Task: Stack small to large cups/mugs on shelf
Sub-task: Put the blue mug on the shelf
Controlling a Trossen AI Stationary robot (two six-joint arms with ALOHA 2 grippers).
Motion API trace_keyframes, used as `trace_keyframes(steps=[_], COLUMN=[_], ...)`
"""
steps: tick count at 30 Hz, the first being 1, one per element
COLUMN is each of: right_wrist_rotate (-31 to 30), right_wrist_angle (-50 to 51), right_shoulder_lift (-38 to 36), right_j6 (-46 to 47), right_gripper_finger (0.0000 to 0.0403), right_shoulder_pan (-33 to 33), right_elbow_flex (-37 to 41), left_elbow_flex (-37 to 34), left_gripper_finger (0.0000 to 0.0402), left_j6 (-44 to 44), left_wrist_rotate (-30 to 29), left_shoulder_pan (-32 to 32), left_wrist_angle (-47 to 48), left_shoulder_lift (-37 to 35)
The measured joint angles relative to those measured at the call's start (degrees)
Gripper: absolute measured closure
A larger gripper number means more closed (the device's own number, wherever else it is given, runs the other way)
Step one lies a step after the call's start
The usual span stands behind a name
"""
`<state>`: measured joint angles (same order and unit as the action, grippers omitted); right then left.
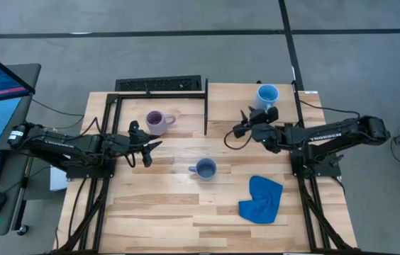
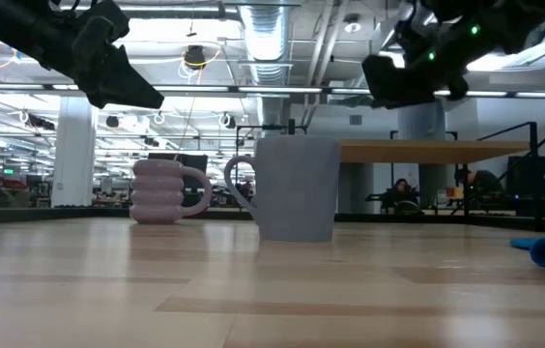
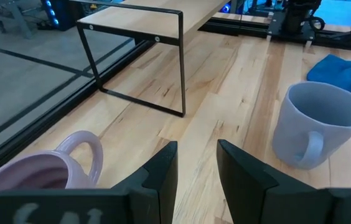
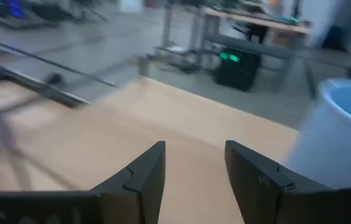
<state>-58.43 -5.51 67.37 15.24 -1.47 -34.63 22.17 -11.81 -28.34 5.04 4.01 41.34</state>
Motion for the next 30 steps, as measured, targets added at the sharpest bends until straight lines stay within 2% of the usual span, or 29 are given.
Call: trace_keyframes(steps=[4,11,14,21,30], right_wrist_rotate=[4.0,17.7,21.3,21.6,21.6], right_wrist_angle=[-8.1,-8.3,-8.2,-8.4,-8.3], right_shoulder_lift=[0.0,0.0,0.0,0.2,0.5], right_j6=[-7.4,-24.2,-28.5,-24.9,-16.7], right_gripper_finger=[0.0214,0.0214,0.0214,0.0214,0.0215], right_shoulder_pan=[2.8,8.6,11.4,16.3,17.5], right_elbow_flex=[-0.3,-2.8,-2.8,-2.8,-2.8], left_elbow_flex=[0.0,0.0,0.0,0.0,0.0], left_gripper_finger=[0.0298,0.0298,0.0298,0.0298,0.0298], left_j6=[0.0,0.8,1.2,0.7,1.5], left_wrist_rotate=[0.0,0.0,0.0,0.0,-0.4], left_shoulder_pan=[0.0,0.0,0.0,0.0,0.0], left_wrist_angle=[0.0,0.0,0.1,0.0,0.0], left_shoulder_lift=[0.0,0.0,0.0,0.0,0.0])
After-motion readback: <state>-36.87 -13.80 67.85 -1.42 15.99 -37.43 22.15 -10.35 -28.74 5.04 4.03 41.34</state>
